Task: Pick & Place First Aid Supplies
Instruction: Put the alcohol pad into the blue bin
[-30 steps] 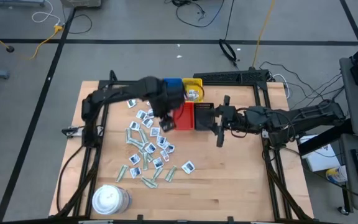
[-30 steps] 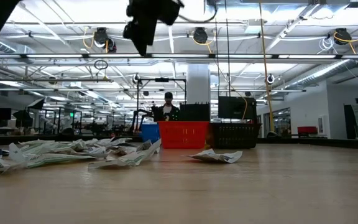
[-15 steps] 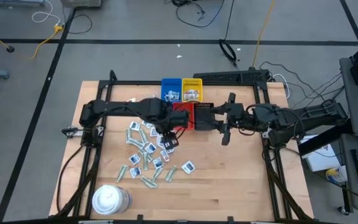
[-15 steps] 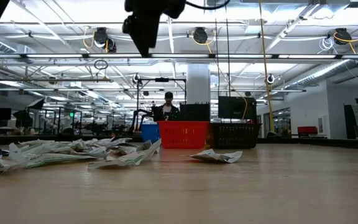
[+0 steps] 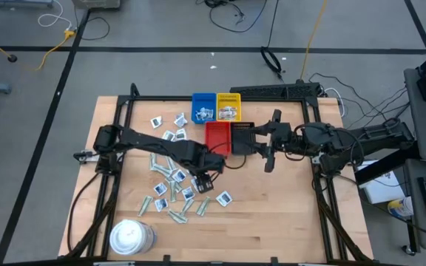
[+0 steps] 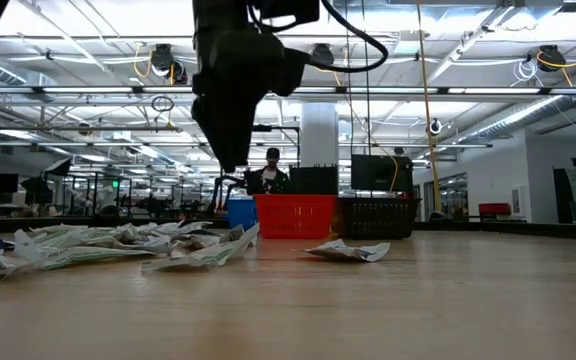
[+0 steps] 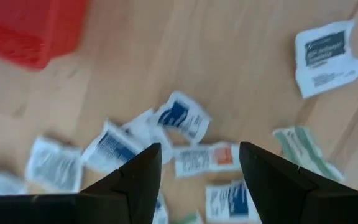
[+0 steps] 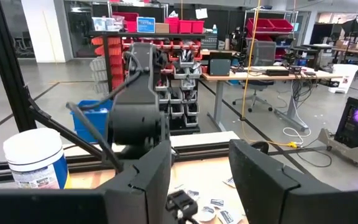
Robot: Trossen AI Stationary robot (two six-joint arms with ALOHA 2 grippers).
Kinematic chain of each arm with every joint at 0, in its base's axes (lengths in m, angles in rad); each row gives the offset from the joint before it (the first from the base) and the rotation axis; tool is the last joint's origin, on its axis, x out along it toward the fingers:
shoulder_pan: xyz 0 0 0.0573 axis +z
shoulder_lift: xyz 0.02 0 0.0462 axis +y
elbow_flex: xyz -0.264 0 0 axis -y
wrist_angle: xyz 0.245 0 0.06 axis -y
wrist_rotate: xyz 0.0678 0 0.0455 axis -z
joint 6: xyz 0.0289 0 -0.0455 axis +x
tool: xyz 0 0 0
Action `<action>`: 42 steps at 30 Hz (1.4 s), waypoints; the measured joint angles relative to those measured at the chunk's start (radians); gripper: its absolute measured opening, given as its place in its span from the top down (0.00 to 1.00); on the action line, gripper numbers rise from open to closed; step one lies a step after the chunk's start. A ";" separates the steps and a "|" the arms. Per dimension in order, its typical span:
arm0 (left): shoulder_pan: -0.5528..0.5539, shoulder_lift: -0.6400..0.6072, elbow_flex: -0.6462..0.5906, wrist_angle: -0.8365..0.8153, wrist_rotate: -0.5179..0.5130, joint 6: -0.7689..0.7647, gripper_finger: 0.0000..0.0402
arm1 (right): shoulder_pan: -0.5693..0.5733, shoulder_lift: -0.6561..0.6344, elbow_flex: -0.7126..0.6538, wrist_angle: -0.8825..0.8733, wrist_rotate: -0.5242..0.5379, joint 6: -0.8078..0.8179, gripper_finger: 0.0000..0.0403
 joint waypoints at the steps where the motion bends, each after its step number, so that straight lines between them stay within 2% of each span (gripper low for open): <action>1: -0.004 0.000 -0.021 0.034 0.001 0.002 0.44 | 0.000 0.000 0.000 0.000 0.000 0.000 0.61; 7: -0.016 0.043 -0.110 0.166 0.005 0.027 0.44 | 0.000 0.000 0.000 0.000 0.001 0.000 0.61; 13: -0.018 0.121 -0.120 0.165 -0.026 0.064 0.44 | 0.000 0.001 0.000 0.000 0.002 0.000 0.61; 18: -0.018 0.139 -0.114 0.167 -0.028 0.080 0.47 | 0.000 0.000 0.000 -0.001 0.002 0.003 0.61; 21: -0.018 0.139 -0.114 0.167 -0.022 0.099 0.57 | 0.000 -0.020 0.000 -0.036 0.003 0.033 0.61; 27: -0.016 0.121 -0.119 0.157 -0.007 0.122 0.94 | 0.014 -0.106 0.000 -0.212 0.005 0.130 0.61; 32: -0.011 0.072 -0.121 0.159 0.028 0.141 0.98 | 0.037 -0.201 -0.011 -0.456 0.004 0.183 0.61; 38: 0.008 -0.019 -0.119 0.159 0.082 0.149 0.99 | 0.054 -0.407 -0.199 -0.442 0.000 0.198 0.61; 42: 0.019 -0.081 -0.119 0.154 0.101 0.149 1.00 | 0.053 -0.598 -0.408 -0.324 0.003 0.227 0.61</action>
